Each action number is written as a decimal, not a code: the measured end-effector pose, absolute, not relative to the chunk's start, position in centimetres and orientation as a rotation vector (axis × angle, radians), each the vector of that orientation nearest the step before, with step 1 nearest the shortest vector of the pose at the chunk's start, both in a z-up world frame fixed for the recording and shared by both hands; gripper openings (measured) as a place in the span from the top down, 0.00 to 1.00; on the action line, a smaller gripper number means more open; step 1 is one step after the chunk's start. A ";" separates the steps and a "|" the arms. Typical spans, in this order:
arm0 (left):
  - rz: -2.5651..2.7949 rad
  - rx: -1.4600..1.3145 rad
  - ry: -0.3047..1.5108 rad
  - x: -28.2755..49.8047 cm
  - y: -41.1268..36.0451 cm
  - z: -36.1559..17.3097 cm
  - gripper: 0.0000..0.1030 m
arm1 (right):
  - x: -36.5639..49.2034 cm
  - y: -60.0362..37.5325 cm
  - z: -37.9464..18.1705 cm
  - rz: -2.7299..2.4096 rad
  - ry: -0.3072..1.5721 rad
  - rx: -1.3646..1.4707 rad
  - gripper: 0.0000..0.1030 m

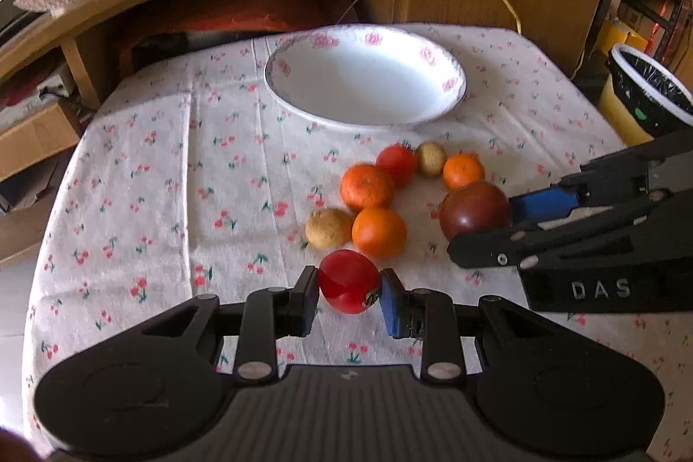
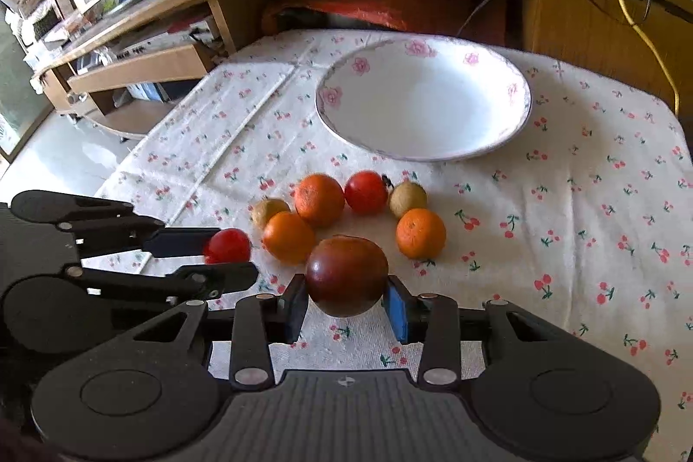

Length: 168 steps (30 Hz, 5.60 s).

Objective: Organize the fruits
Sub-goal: 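Carry both tomatoes into the white bowl and open both tools, then withdraw both tools from the bowl toward the remaining fruit, then grasp an orange with the left tool while the right tool grasps another orange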

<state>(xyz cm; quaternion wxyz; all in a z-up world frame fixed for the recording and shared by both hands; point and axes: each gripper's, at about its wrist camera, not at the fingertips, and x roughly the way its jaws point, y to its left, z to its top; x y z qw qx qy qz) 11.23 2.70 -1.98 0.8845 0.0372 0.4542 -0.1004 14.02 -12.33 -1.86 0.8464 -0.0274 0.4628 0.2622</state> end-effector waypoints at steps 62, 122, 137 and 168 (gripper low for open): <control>-0.142 0.167 0.838 22.9 0.5 -1.6 0.58 | 23.7 -12.3 -1.7 0.414 0.841 -0.115 0.63; -0.314 0.181 0.886 12.5 0.6 -2.1 0.50 | 17.4 -13.3 -3.0 0.553 0.908 -0.206 0.55; -0.383 0.283 0.850 11.5 -0.8 -2.6 0.50 | 18.3 -13.5 -3.8 0.555 0.968 -0.185 0.77; -0.429 0.293 0.846 12.2 -0.8 -3.5 0.44 | 19.4 -12.6 -4.0 0.579 0.978 -0.166 0.70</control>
